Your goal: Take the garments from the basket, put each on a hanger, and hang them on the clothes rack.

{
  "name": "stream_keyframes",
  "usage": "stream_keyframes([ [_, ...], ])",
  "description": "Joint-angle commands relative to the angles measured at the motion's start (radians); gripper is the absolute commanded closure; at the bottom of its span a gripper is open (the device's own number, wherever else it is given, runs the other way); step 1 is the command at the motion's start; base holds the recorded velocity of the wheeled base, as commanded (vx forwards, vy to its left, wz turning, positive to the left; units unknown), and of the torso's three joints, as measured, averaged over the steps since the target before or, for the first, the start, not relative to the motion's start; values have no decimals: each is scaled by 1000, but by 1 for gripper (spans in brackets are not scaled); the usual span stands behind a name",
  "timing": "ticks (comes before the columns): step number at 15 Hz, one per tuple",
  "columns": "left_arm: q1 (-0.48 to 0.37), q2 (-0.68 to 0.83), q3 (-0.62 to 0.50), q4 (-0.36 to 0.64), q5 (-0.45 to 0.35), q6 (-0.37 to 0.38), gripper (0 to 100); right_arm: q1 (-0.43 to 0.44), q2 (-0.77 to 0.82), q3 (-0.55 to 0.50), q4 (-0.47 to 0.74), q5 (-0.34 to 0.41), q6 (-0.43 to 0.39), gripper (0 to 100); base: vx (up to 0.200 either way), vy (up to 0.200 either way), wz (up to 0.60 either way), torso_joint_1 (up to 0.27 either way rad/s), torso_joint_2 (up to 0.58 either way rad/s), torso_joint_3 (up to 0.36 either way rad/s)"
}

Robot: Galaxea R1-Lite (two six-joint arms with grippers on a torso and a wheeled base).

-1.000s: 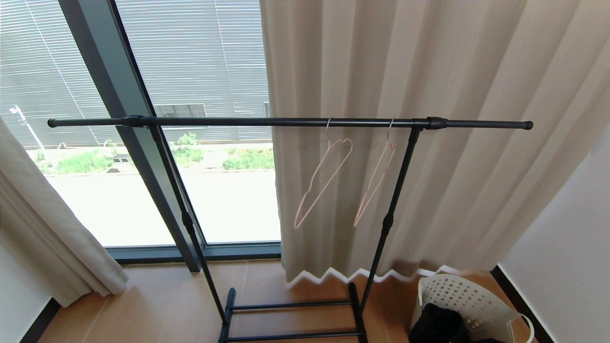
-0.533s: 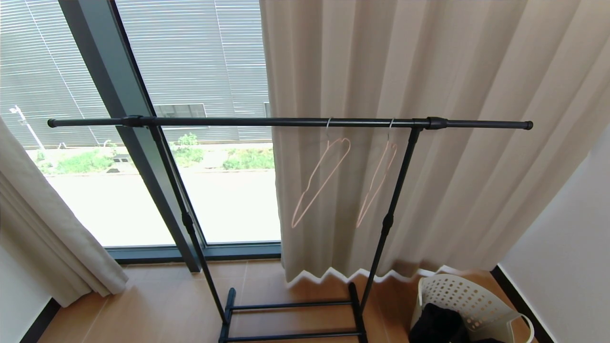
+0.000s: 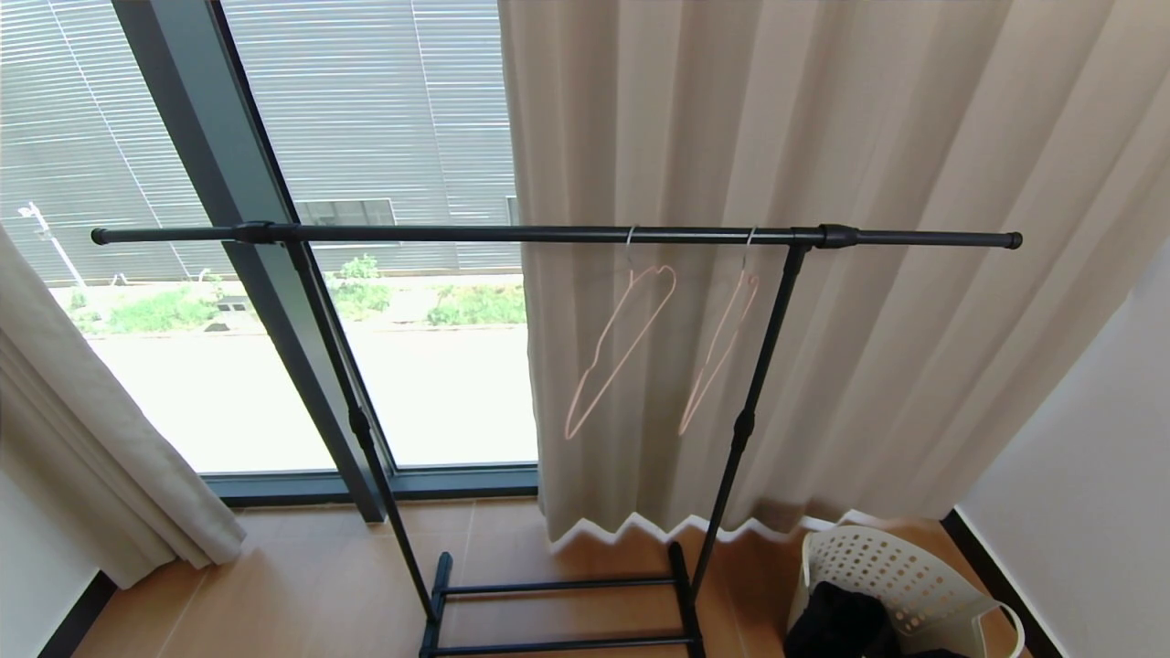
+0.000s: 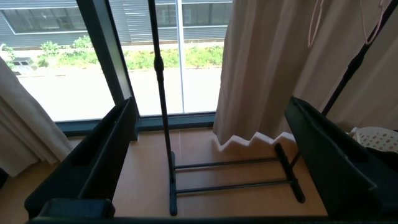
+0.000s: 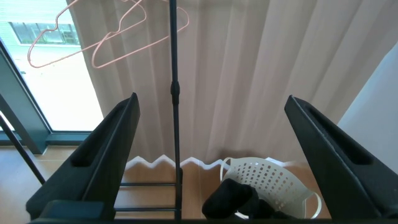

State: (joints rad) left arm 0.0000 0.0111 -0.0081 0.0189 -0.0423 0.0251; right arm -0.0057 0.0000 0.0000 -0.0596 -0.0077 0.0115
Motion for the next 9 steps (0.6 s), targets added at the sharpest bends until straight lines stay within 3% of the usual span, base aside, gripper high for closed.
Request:
stream_keyframes([
  [1, -2, 1, -3, 4, -16, 6, 0, 0, 0, 0, 0, 0, 1, 0, 0, 0, 0, 0, 0, 0],
  [9, -2, 0, -1, 4, -21, 9, 0, 0, 2, 0, 0, 0, 1, 0, 0, 0, 0, 0, 0, 0],
])
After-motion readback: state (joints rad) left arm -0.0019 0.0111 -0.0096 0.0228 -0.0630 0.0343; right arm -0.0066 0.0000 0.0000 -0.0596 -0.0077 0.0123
